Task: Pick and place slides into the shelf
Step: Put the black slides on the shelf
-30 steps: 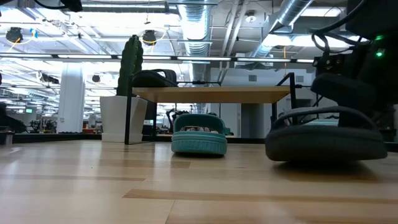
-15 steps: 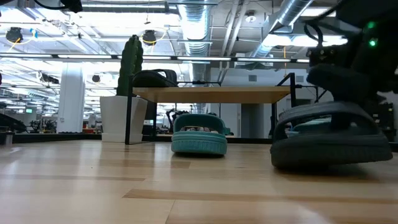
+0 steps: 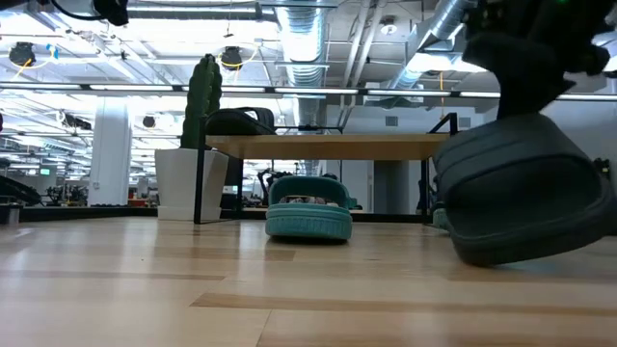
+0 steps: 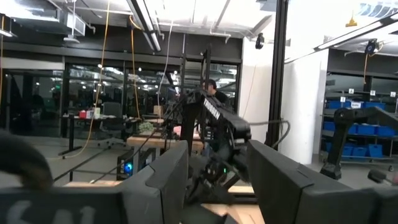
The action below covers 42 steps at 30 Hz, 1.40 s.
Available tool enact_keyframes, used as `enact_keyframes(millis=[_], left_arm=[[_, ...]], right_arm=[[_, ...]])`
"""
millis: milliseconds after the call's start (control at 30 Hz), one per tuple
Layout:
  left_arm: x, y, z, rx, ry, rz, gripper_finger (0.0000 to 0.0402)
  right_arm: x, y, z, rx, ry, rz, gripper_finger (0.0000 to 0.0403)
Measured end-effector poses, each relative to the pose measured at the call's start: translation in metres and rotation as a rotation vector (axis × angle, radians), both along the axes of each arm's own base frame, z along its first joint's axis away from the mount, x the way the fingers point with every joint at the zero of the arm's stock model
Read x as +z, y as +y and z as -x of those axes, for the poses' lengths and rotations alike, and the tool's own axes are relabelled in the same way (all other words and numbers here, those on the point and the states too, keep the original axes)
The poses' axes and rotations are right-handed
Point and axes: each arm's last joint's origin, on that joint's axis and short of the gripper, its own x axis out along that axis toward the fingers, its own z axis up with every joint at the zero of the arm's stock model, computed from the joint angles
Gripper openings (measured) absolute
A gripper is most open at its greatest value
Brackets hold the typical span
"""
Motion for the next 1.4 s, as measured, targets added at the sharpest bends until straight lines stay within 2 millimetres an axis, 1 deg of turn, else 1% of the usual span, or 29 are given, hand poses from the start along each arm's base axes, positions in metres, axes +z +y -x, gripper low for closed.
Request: enact_keyframes(millis=[100,200,500,600,667,800,900,1000,1167,1267,1333,1400], left_arm=[[-0.001,0.0,0.0,0.003,0.012,-0.009,0.0151],[-0.002,0.0,-0.001,0.005,0.026,-0.014,0.0151],[-0.004,0.0,-0.002,0.012,0.045,-0.027,0.0151],[-0.004,0.001,-0.001,0.049,0.037,-0.046,0.0151],[-0.003,0.002,-0.001,0.108,0.032,-0.051,0.0151],[-0.004,0.004,-0.001,0.161,0.038,0.001,0.0151],[-0.004,0.004,-0.001,0.128,0.038,0.069,0.0151],[-0.004,0.003,-0.002,0.097,0.042,0.079,0.0151],[-0.005,0.004,-0.003,0.117,0.06,0.094,0.0151],[-0.006,0.005,-0.004,0.119,0.063,0.136,0.0151],[-0.007,0.004,-0.006,0.111,0.082,0.13,0.0151],[-0.009,0.003,-0.011,0.061,0.117,0.081,0.0151]], right_arm=[[0.009,0.0,0.0,0.005,0.002,0.028,0.0],[0.018,-0.002,0.001,0.014,-0.041,0.042,0.0],[0.054,-0.016,0.019,0.051,-0.178,0.074,0.0],[0.064,-0.021,0.025,0.071,-0.21,0.079,0.0],[0.071,-0.026,0.029,0.076,-0.232,0.087,0.0],[0.08,-0.033,0.033,0.094,-0.261,0.111,0.0],[0.084,-0.036,0.035,0.102,-0.271,0.126,0.0],[0.085,-0.039,0.035,0.103,-0.271,0.131,0.0],[0.086,-0.038,0.032,0.131,-0.273,0.131,0.0],[0.086,-0.037,0.031,0.14,-0.275,0.129,0.0],[0.086,-0.037,0.031,0.143,-0.272,0.131,0.0],[0.086,-0.037,0.031,0.151,-0.265,0.134,0.0]])
